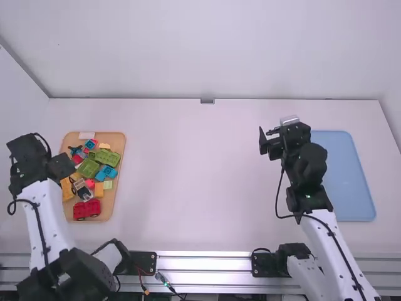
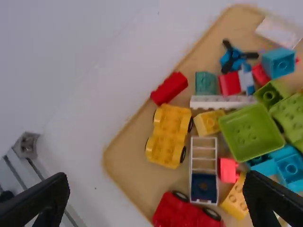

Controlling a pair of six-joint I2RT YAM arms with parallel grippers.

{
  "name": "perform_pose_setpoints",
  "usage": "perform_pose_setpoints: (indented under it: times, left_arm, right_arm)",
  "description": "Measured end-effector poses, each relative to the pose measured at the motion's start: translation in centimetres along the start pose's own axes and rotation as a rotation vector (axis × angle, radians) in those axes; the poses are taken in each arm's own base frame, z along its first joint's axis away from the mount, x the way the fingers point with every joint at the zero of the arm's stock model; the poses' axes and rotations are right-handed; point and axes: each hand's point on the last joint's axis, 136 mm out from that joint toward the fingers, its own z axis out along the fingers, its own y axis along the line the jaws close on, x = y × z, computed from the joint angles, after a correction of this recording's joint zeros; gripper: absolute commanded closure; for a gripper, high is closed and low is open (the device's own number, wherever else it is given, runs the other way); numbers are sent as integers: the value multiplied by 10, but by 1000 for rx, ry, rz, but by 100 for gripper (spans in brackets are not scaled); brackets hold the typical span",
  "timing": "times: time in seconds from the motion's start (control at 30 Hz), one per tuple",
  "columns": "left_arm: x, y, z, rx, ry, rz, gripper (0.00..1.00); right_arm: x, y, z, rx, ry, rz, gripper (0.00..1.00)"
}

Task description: Assemble lego blocks to make yellow taxi

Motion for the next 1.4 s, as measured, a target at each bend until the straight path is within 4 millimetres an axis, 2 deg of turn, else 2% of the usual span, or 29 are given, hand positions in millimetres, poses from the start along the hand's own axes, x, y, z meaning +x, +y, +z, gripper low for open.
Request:
perform_pose_setpoints:
  times: [0.2, 0.3, 0.57, 0.7, 0.93, 1.17, 1.4]
  left_arm:
    - [17, 17, 31, 50, 167, -19, 1]
    - [31, 14, 55, 147, 261, 20, 0]
    - [51, -1, 115, 256, 360, 62, 1]
    - [55, -4, 123, 279, 369, 104, 1]
    - [45, -2, 130, 276, 305, 191, 1]
    - [64, -3, 137, 263, 323, 213, 1]
    - [59, -2, 144, 247, 284, 209, 1]
  right_arm:
    - [1, -1, 9, 4, -8, -1, 1]
    - [3, -1, 14, 1, -12, -1, 1]
    - [6, 3, 24, -9, -16, 0, 1]
    - [2, 11, 25, -27, -34, -4, 1]
    - [-1, 12, 25, -32, -44, -6, 1]
    - [-1, 13, 25, -32, -44, -6, 1]
    - [1, 13, 25, -36, -35, -5, 1]
